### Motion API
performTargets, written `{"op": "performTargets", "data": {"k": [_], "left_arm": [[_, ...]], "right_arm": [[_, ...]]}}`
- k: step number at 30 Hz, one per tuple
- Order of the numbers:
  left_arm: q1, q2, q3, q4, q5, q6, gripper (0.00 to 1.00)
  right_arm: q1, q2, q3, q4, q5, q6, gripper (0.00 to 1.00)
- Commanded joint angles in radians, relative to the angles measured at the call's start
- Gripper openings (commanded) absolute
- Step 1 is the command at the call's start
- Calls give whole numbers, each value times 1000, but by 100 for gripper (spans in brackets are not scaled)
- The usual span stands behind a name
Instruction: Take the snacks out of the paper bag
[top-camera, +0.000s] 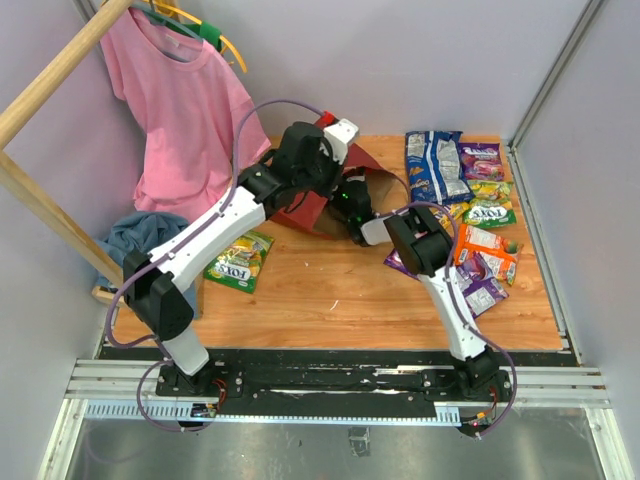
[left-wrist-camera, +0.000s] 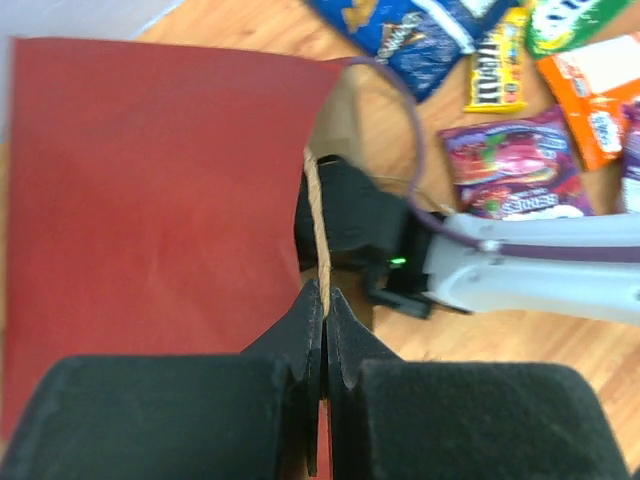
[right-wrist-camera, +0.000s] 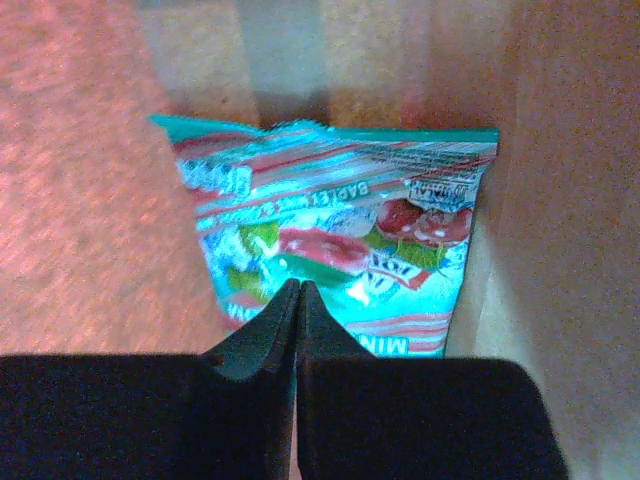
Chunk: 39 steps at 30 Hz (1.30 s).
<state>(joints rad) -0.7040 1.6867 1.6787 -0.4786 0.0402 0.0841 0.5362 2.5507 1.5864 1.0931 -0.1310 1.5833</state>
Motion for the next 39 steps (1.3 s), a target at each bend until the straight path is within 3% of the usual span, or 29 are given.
{"op": "performTargets", "data": {"k": [1, 8, 15, 19, 23, 25, 34, 39], "left_arm": [[34, -64, -39, 73, -174, 7, 1], [50, -79, -89, 114, -372, 23, 0], [52, -104, -108, 113, -347, 6, 0], [52, -126, -111, 97, -302, -19, 1], [45, -142, -109, 99, -202, -59, 0], [28, -138, -104, 97, -188, -65, 0], [-60, -49, 4, 29, -215, -69, 0], [-67, -35, 23, 41, -202, -79, 0]], "right_arm": [[-24, -124, -142, 124, 10, -3, 1], [-21, -278, -345, 133, 30, 13, 1], [-24, -352, -398, 8, 59, -72, 1], [-22, -338, -327, -117, 23, -136, 3], [-15, -313, -249, -238, 18, -199, 43], [-13, -299, -229, -248, 21, -216, 54], [-12, -223, -26, -407, 7, -417, 76], [-2, -226, -39, -441, 2, -498, 84]]}}
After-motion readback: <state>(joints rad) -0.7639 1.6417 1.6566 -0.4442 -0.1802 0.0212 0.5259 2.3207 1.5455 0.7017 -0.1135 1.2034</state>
